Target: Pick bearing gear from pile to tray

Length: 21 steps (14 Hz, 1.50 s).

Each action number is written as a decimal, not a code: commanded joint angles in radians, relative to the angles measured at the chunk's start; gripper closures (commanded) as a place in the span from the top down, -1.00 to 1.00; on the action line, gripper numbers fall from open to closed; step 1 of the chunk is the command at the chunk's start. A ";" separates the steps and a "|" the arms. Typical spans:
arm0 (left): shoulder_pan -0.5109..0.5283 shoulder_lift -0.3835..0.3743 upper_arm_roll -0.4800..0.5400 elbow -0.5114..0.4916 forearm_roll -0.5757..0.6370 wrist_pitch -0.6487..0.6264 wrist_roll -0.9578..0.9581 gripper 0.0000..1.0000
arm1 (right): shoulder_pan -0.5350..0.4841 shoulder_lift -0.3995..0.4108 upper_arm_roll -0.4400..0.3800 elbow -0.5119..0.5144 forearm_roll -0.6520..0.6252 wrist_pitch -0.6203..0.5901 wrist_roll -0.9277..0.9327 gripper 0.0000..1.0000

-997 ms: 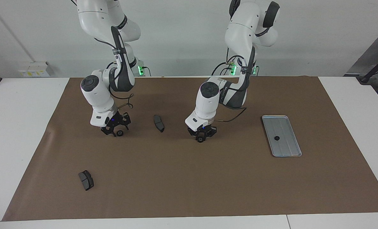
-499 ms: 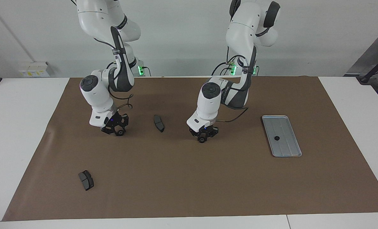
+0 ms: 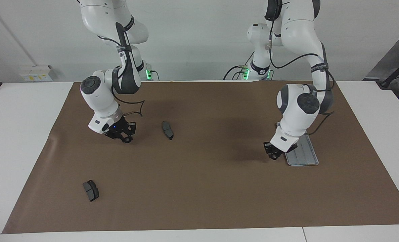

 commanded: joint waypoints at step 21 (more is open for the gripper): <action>0.029 -0.120 -0.020 -0.139 -0.052 0.046 0.005 0.77 | 0.063 0.476 0.602 0.458 -0.743 0.011 1.542 -0.07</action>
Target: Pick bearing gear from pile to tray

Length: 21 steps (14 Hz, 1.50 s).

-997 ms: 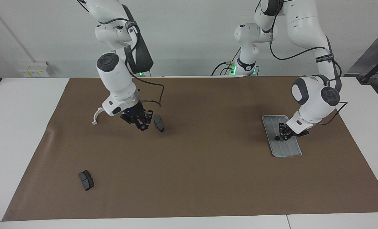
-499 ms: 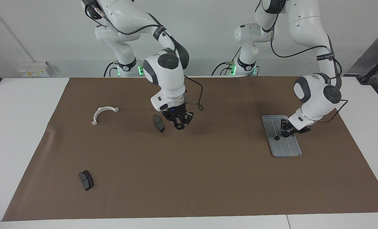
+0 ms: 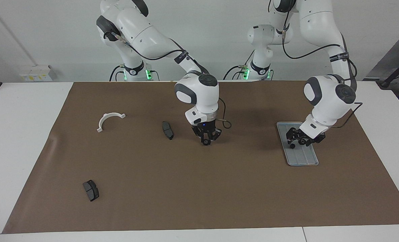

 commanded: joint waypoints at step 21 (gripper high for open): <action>-0.574 0.207 0.020 0.169 0.000 0.139 -0.571 0.43 | -0.103 -0.520 -0.541 0.002 0.505 -0.415 -1.149 1.00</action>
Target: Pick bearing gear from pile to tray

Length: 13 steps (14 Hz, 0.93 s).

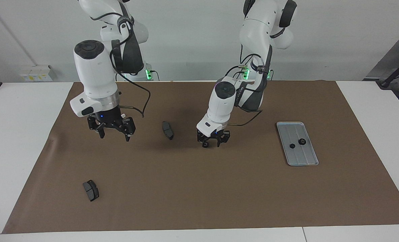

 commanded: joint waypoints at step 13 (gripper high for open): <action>-0.063 0.025 0.020 -0.052 0.000 0.074 -0.014 0.33 | -0.002 -0.226 -0.165 -0.044 0.104 -0.302 -0.260 1.00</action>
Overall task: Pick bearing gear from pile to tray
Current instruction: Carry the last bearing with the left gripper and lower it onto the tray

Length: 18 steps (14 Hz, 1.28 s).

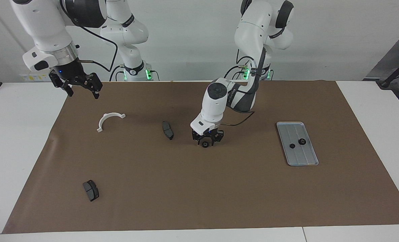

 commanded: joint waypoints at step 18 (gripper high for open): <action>0.274 -0.108 0.022 0.067 -0.004 -0.228 0.098 -1.00 | 0.009 -0.017 -0.016 -0.012 0.017 -0.009 -0.039 1.00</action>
